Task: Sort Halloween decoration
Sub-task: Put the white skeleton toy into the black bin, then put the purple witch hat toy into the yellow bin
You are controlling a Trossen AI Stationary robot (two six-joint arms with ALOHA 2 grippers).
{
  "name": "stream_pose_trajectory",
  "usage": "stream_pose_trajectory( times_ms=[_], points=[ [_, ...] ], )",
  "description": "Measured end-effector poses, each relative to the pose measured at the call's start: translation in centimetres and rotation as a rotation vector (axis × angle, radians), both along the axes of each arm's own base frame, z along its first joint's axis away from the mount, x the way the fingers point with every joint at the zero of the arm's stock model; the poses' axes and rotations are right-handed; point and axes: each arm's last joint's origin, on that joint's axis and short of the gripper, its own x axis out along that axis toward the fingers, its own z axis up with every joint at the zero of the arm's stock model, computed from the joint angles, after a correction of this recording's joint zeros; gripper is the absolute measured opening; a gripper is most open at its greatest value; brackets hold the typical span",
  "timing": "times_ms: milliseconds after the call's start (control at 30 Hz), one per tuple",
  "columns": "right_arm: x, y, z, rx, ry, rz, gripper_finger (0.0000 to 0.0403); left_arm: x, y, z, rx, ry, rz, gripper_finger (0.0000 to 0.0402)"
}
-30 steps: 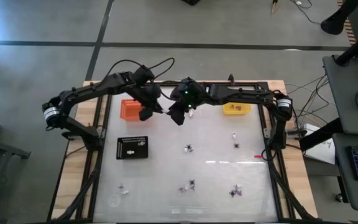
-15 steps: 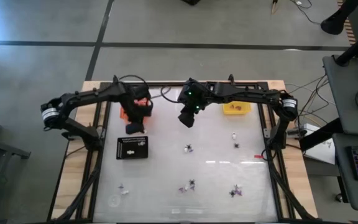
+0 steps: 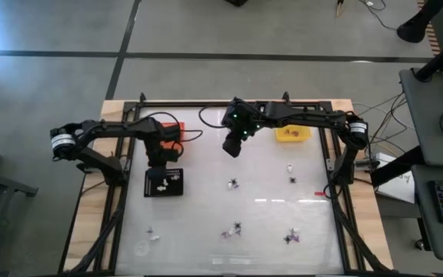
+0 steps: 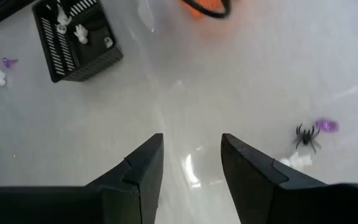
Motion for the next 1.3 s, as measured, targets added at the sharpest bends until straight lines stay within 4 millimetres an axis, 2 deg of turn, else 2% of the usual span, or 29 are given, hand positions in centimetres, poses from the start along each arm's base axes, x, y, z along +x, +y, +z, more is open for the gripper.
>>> stream_pose_trajectory(
  times_ms=[367,533,800,1067,1300],
  points=[
    [-0.6,0.7,-0.5,0.067,0.102,-0.045,0.0155,0.8,0.5,1.0,0.067,-0.017,0.018,0.0086],
    [-1.2,1.4,-0.9,0.082,0.178,-0.040,0.0155,0.9,0.6,1.1,0.071,-0.021,0.018,0.0111],
    [-2.2,3.1,-1.5,0.024,0.360,-0.110,0.0155,0.5,0.4,1.5,0.066,-0.011,0.014,0.0112],
    [-2.4,5.2,-1.8,-0.006,0.419,-0.166,0.0155,-0.8,-0.2,4.2,0.127,-0.138,0.027,0.0109],
    [-2.6,7.4,-3.4,0.030,0.464,-0.211,0.0147,-2.3,-0.5,6.1,0.322,-0.172,0.071,0.0109]
  ],
)
